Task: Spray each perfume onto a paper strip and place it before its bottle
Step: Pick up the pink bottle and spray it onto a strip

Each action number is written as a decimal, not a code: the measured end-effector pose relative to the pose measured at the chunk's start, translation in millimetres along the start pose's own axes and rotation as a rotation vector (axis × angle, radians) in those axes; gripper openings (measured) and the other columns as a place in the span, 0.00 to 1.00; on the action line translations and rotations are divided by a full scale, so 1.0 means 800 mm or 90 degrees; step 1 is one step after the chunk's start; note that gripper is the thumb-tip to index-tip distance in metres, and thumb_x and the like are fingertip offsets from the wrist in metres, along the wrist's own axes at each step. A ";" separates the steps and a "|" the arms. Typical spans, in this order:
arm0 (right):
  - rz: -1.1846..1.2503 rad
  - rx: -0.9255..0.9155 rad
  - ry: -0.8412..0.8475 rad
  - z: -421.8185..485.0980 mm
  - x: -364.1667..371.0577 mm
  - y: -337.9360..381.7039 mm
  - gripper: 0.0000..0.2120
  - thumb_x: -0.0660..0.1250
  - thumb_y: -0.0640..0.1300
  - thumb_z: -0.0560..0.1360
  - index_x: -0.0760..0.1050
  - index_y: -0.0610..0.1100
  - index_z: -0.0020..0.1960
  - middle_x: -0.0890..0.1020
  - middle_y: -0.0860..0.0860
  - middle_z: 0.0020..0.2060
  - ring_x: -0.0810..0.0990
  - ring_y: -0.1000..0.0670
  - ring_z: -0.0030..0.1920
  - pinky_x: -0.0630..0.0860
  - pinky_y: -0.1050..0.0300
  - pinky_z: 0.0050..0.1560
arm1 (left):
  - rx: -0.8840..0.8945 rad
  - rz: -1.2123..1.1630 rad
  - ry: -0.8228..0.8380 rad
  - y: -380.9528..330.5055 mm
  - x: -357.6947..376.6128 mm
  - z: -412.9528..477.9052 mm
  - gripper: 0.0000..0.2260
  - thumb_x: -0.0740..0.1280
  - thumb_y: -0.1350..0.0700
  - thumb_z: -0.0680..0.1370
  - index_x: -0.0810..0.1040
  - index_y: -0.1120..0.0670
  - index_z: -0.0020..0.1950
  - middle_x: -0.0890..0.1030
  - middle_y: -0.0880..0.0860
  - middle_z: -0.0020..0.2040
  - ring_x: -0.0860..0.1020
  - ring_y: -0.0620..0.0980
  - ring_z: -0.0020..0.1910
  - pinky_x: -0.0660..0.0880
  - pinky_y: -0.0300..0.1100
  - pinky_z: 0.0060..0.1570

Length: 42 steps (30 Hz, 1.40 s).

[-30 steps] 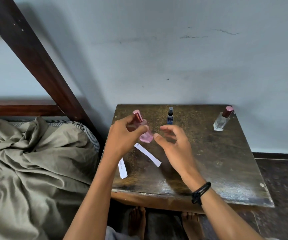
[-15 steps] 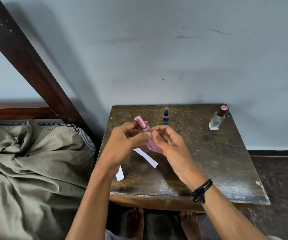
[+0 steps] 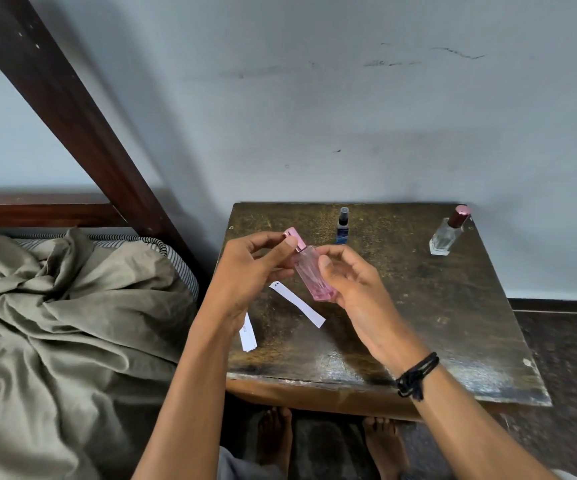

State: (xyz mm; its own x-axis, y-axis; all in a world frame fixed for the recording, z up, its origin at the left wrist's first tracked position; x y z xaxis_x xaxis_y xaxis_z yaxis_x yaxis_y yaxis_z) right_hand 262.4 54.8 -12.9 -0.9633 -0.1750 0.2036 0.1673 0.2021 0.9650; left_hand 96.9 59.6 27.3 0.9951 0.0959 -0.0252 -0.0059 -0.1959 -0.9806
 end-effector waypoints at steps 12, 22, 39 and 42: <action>0.030 0.038 -0.002 -0.007 0.002 0.006 0.09 0.68 0.50 0.80 0.82 0.48 0.56 0.87 0.54 0.47 0.82 0.59 0.41 0.72 0.61 0.42 | -0.020 -0.028 -0.065 0.004 -0.013 0.009 0.10 0.72 0.55 0.78 0.84 0.60 0.55 0.86 0.61 0.48 0.83 0.52 0.43 0.83 0.43 0.46; 0.090 0.096 -0.030 -0.002 -0.002 0.007 0.07 0.64 0.44 0.82 0.82 0.49 0.53 0.86 0.47 0.45 0.78 0.51 0.41 0.67 0.58 0.36 | 0.031 0.382 -0.193 0.020 -0.047 0.038 0.10 0.75 0.43 0.73 0.86 0.44 0.51 0.85 0.45 0.43 0.83 0.47 0.46 0.80 0.47 0.53; 0.098 0.051 -0.016 -0.005 -0.001 0.014 0.17 0.61 0.45 0.83 0.79 0.64 0.63 0.78 0.50 0.52 0.75 0.54 0.42 0.70 0.59 0.36 | -0.037 0.534 -0.123 0.046 -0.036 0.050 0.09 0.74 0.48 0.75 0.85 0.45 0.55 0.85 0.47 0.51 0.80 0.51 0.56 0.71 0.41 0.52; 0.089 0.054 -0.012 -0.005 -0.001 0.013 0.17 0.61 0.46 0.83 0.79 0.65 0.62 0.78 0.49 0.53 0.75 0.54 0.44 0.71 0.59 0.36 | -0.040 0.526 -0.116 0.045 -0.039 0.051 0.09 0.74 0.51 0.75 0.85 0.46 0.55 0.85 0.47 0.49 0.80 0.50 0.55 0.70 0.40 0.52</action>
State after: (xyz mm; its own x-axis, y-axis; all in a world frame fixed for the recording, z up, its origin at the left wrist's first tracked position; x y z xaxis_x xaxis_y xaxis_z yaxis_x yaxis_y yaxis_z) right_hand 265.9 53.3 -2.3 -0.9358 -0.1207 0.3313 0.2828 0.3043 0.9096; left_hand 61.7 89.0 -15.3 0.6415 0.0526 -0.7653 -0.7136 -0.3251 -0.6206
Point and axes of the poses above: each hand's wrist, its own z-axis towards the middle knuckle, its own x-axis out of the palm, y = z × x, the point moved 5 cm from there along z, towards the middle knuckle
